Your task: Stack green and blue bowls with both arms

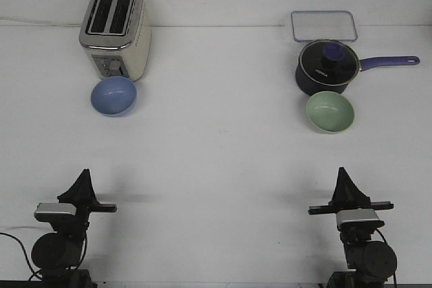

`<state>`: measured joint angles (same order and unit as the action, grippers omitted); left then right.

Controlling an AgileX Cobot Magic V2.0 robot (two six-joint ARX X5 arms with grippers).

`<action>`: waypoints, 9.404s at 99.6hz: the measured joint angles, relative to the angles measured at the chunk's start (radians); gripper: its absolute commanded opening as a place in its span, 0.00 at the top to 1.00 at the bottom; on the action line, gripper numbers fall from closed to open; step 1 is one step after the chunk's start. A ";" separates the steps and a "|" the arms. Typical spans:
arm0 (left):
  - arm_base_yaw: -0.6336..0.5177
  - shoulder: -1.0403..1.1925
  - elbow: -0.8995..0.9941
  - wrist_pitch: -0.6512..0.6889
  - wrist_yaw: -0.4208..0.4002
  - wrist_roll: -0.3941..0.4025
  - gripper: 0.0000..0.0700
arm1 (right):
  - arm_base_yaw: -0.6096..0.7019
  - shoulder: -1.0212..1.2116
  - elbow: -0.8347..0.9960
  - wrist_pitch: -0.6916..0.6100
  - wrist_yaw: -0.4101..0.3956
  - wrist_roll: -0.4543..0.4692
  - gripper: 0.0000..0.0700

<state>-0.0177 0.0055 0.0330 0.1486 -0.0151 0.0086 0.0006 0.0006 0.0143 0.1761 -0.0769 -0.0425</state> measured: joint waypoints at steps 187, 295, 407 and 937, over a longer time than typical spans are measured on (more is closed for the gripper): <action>0.000 0.000 0.000 0.000 0.000 0.000 0.98 | -0.237 1.848 1.410 -0.814 -0.082 0.206 0.51; 0.000 0.000 0.000 0.000 0.000 0.000 0.98 | -0.022 1.242 1.314 -1.047 -0.343 0.171 1.00; 0.000 0.000 0.000 0.000 0.000 -0.012 0.98 | 0.531 1.403 0.845 -0.775 -0.230 0.305 0.44; -0.136 1.028 1.152 -0.473 -0.043 -0.073 0.42 | -0.072 0.502 0.521 -0.528 -0.208 0.154 0.38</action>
<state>-0.1539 1.0340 1.1851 -0.3241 -0.0582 -0.0643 -0.0711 0.5026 0.5358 -0.3515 -0.2844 0.1120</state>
